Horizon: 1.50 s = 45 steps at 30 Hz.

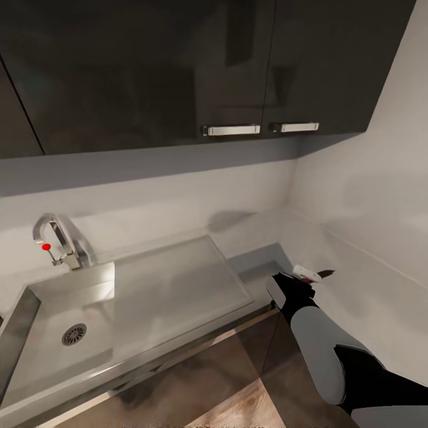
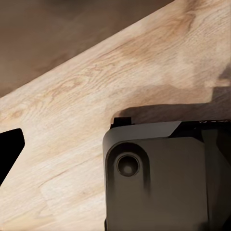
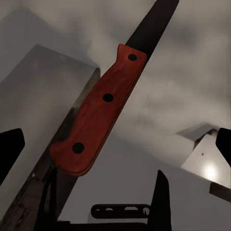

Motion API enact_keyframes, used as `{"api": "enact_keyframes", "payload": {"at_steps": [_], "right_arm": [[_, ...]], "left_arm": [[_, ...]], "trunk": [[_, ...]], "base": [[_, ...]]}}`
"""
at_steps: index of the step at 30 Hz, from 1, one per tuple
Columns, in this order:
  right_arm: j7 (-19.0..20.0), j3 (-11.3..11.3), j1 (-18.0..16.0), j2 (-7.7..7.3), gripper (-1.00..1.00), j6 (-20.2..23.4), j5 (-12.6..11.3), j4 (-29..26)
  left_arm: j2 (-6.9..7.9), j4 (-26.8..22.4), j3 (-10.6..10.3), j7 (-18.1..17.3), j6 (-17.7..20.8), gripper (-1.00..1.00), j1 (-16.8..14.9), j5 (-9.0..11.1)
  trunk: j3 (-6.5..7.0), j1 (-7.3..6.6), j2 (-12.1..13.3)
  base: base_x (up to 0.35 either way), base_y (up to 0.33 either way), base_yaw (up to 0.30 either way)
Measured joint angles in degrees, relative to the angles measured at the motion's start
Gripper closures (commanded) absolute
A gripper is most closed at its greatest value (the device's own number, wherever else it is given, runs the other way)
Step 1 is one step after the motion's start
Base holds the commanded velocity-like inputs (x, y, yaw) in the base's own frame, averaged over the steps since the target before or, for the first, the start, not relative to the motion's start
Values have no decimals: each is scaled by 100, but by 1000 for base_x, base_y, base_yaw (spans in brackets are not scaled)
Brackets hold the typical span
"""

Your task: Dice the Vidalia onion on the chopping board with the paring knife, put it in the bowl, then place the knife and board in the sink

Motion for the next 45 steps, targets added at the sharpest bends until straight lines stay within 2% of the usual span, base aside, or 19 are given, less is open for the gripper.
{"api": "enact_keyframes", "payload": {"at_steps": [32, 38, 45], "right_arm": [[0, 1, 1, -6, -100, -8, 15, 0], [-1, -1, 1, -13, -100, -229, 22, 42], [2, -12, 1, -65, -100, -284, 31, 126]], "left_arm": [[0, 0, -6, 8, 0, -100, 0, 0], [0, 0, -4, 8, 0, -100, -2, 0], [-1, 0, -1, 9, 0, -100, -1, 0]], "trunk": [[-21, -1, -1], [-21, -2, -1], [-21, 0, -1]], "base": [[28, 0, 0], [122, -33, 0], [21, -10, 0]]}}
